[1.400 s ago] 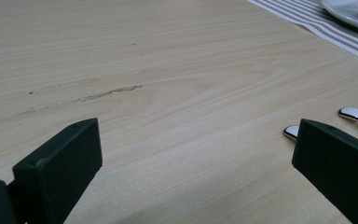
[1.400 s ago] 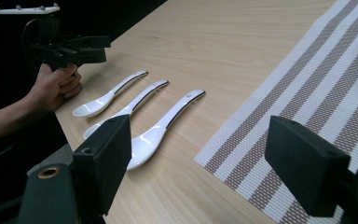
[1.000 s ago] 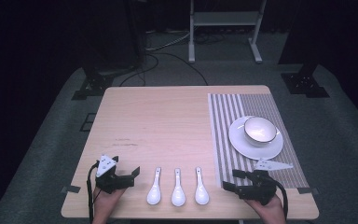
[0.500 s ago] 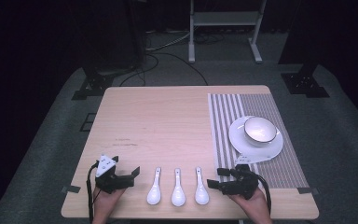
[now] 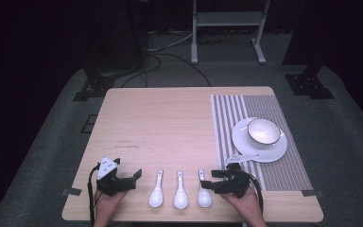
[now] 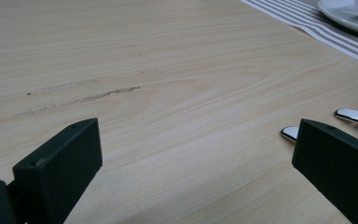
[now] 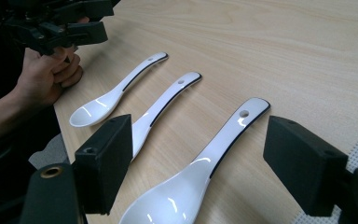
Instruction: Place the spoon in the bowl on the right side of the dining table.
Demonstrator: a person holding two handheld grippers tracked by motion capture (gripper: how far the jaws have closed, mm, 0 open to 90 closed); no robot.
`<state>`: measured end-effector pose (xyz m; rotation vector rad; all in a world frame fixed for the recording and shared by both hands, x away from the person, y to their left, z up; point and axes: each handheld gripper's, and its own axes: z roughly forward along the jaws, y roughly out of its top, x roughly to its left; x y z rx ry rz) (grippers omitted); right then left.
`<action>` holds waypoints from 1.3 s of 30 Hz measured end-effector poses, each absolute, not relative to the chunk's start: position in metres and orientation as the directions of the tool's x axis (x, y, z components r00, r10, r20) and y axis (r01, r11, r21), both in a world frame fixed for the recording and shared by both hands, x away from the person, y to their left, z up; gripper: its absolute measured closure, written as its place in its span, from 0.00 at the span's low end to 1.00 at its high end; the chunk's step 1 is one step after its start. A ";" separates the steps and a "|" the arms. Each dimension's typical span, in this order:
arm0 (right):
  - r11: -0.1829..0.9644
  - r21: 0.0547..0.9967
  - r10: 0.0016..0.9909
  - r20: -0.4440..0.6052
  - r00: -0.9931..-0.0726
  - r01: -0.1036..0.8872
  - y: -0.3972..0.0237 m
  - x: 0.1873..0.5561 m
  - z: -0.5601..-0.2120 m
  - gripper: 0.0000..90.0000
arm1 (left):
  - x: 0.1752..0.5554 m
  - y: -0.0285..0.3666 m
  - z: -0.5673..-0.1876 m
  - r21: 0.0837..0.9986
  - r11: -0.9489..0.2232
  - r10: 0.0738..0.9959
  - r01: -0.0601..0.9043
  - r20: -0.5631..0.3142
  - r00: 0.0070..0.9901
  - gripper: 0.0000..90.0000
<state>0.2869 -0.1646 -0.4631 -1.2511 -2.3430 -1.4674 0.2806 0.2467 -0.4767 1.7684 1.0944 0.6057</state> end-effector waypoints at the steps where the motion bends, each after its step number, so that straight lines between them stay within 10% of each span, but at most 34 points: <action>1: 0.195 0.701 0.583 0.480 -0.655 0.687 -0.165 0.287 -0.463 0.25 | 0.281 0.247 -0.477 0.897 -0.162 0.875 0.412 -0.062 0.480 0.00; 39: 0.271 0.671 0.715 0.340 -0.611 0.690 -0.133 0.298 -0.477 0.53 | 0.280 0.247 -0.477 0.897 -0.161 0.874 0.412 -0.065 0.482 0.00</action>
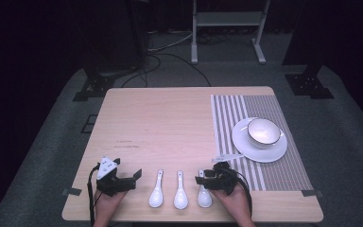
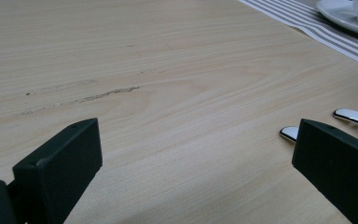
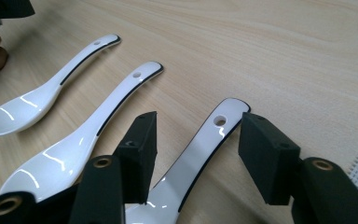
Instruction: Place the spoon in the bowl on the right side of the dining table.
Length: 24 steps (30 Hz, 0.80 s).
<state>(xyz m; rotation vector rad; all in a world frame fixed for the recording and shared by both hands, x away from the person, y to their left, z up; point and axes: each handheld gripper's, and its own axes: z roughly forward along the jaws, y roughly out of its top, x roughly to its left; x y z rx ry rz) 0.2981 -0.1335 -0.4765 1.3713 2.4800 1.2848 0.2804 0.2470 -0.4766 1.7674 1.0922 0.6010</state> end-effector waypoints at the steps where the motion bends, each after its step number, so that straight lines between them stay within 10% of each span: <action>1: 0.271 0.671 0.715 0.340 -0.611 0.690 -0.133 0.298 -0.477 0.53 | 0.280 0.247 -0.477 0.897 -0.161 0.874 0.412 -0.065 0.482 0.00; 24: 0.350 0.669 0.768 0.195 -0.610 0.655 -0.127 0.291 -0.472 0.78 | 0.280 0.247 -0.477 0.897 -0.160 0.873 0.412 -0.066 0.483 0.00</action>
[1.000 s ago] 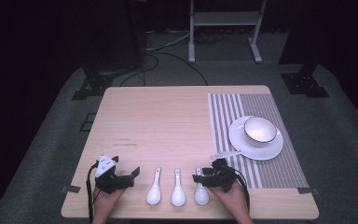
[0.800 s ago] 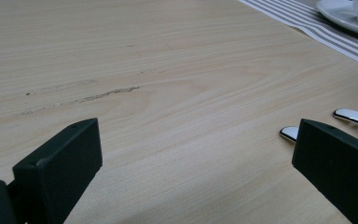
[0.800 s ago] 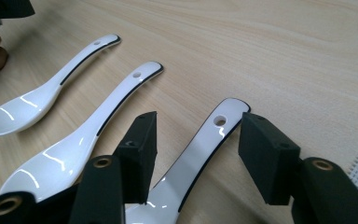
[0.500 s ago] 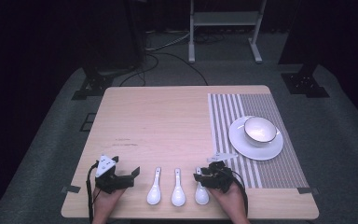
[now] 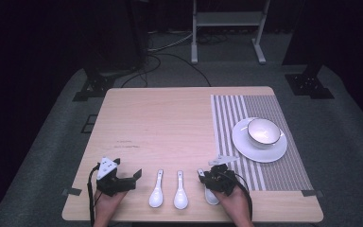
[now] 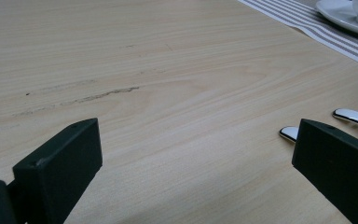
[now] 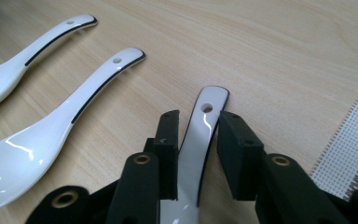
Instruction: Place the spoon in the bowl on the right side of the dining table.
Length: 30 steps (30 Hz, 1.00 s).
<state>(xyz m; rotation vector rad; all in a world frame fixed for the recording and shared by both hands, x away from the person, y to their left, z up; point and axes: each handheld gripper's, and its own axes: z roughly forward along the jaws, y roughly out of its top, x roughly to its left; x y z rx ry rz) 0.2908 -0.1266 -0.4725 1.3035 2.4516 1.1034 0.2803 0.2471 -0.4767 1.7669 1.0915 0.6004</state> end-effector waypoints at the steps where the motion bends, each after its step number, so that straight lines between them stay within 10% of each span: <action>1: 0.350 0.669 0.768 0.195 -0.610 0.655 -0.127 0.291 -0.472 0.78 | 0.280 0.247 -0.477 0.897 -0.160 0.873 0.412 -0.066 0.483 0.00; 30: 0.406 0.636 0.740 0.192 -0.645 0.656 -0.137 0.296 -0.464 0.95 | 0.280 0.247 -0.477 0.897 -0.158 0.873 0.412 -0.068 0.483 0.00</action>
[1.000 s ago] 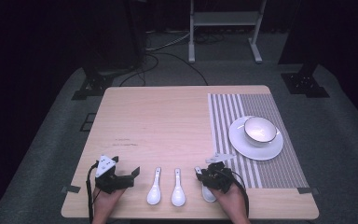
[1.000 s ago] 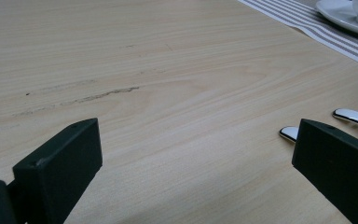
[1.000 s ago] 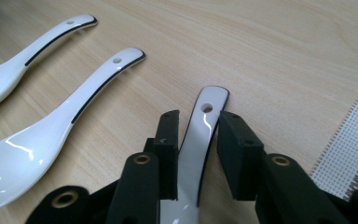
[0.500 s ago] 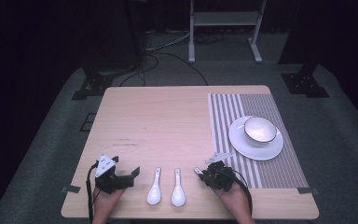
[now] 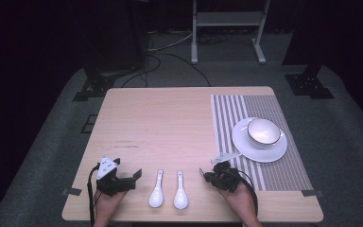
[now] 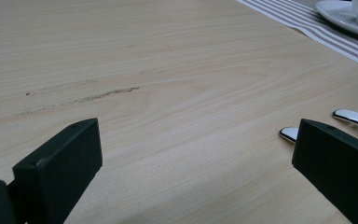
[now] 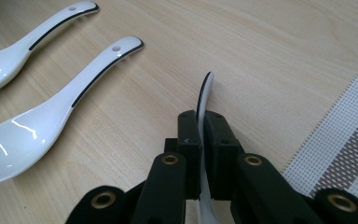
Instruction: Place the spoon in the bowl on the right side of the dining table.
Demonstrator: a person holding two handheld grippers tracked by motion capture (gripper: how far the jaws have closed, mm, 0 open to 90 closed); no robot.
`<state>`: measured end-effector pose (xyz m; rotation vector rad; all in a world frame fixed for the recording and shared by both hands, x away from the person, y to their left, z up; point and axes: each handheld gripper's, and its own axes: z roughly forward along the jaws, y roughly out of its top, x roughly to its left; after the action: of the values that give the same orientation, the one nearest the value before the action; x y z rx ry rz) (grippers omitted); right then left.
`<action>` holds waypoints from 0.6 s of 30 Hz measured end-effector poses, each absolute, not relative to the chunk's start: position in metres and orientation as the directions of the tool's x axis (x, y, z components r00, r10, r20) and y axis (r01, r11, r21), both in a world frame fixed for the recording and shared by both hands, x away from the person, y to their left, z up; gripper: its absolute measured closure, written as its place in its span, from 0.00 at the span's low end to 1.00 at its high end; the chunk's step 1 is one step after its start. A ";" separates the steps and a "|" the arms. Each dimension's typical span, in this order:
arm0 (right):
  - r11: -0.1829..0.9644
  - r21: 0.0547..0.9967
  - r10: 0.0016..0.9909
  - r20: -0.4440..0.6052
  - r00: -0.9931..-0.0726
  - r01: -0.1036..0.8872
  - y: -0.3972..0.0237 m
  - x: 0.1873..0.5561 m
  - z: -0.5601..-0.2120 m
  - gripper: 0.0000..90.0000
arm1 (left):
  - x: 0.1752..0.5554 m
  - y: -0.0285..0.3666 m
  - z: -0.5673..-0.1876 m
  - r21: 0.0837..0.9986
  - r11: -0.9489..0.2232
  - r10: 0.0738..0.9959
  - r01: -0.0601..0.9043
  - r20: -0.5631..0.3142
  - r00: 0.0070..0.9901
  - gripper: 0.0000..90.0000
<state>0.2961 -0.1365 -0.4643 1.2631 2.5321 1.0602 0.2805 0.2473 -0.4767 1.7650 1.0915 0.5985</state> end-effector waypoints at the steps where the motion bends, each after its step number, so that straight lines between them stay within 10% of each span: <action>1: 0.406 0.636 0.740 0.192 -0.645 0.656 -0.137 0.296 -0.464 0.95 | 0.280 0.247 -0.477 0.897 -0.158 0.873 0.412 -0.068 0.483 0.00; 18: 0.200 0.648 0.664 0.462 -0.588 0.735 -0.171 0.304 -0.461 0.95 | 0.281 0.247 -0.477 0.897 -0.158 0.873 0.412 -0.068 0.483 0.00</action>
<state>0.3042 -0.1712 -0.4613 1.4575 2.4942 1.4265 0.2805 0.2474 -0.4767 1.7643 1.0921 0.5985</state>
